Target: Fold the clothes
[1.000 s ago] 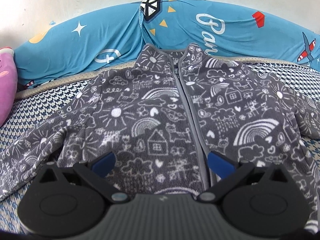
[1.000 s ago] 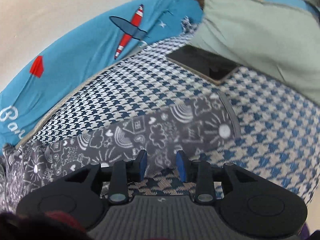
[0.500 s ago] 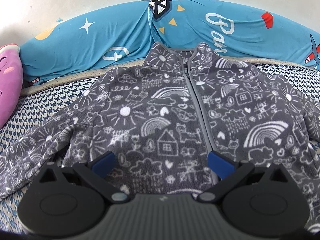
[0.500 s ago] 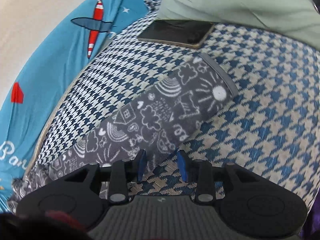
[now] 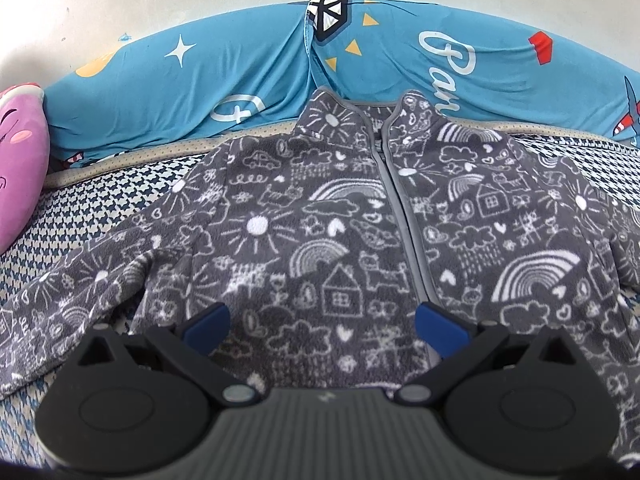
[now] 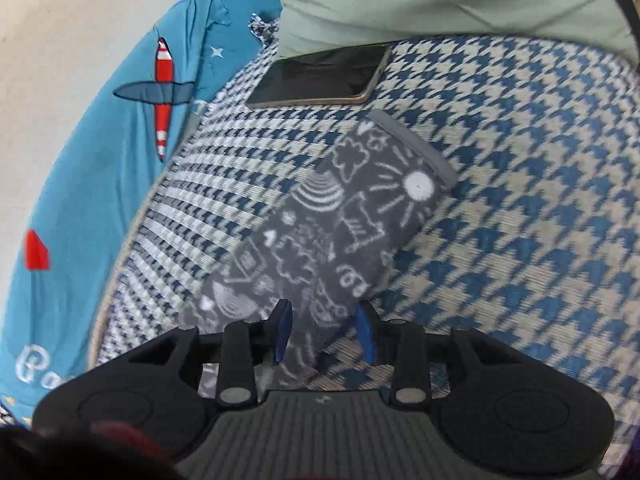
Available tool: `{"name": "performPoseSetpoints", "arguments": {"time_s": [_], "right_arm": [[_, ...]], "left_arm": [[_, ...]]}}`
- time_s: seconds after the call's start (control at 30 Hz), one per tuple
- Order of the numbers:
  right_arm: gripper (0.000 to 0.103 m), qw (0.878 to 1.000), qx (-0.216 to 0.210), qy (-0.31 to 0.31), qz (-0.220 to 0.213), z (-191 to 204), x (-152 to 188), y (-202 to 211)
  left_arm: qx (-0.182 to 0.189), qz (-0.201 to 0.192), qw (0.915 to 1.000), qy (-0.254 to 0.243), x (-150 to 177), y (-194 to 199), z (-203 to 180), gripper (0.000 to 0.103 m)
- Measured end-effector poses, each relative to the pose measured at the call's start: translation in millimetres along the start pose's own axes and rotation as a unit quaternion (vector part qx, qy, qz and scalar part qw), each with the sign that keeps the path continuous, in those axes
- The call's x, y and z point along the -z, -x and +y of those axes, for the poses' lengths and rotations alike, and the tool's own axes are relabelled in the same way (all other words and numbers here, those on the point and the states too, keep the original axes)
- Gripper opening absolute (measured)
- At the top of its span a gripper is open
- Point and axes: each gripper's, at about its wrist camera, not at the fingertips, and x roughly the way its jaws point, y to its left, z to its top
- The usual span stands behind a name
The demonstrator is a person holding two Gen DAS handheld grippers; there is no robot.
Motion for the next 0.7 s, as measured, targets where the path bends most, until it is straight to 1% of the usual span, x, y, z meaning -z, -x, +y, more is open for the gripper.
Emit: {"name": "performPoseSetpoints", "arguments": {"time_s": [0.07,0.13,0.23,0.33,0.47,0.53,0.6,0.7], "right_arm": [[0.038,1.0,-0.018,-0.011,-0.001,-1.7,-1.6,-3.0],[0.038,0.999,-0.024,-0.02,-0.007,-2.5,-2.1,-6.4],[0.036,1.0,-0.013,-0.01,-0.017,1.4,0.0,-8.2],[0.019,0.999,0.019,0.035,-0.033,12.3,4.4,-9.6],[0.013,0.996,0.039,0.072,-0.046,21.6,7.6,-11.2],[0.011,0.996,0.043,0.063,-0.053,21.0,7.1,-7.3],[0.01,0.995,0.044,0.06,-0.071,22.1,6.4,1.8],[0.009,0.988,0.055,0.075,-0.119,28.6,5.1,18.6]], "left_arm": [[-0.001,-0.001,1.0,-0.002,0.0,0.1,-0.4,0.103],[-0.003,-0.001,1.0,-0.005,0.1,-0.6,-1.5,0.103],[-0.006,0.0,0.9999,-0.009,1.3,-1.8,-2.8,0.103],[-0.007,0.001,0.9999,-0.013,2.2,-2.5,-3.5,0.103],[-0.007,0.005,0.9998,-0.016,3.4,-4.4,-4.0,0.103],[-0.005,0.008,0.9998,-0.017,4.1,-5.8,-4.4,0.103],[-0.004,0.015,0.9997,-0.02,4.9,-8.3,-5.3,0.103],[0.004,0.027,0.9995,-0.016,7.7,-11.7,-5.6,0.103]]}}
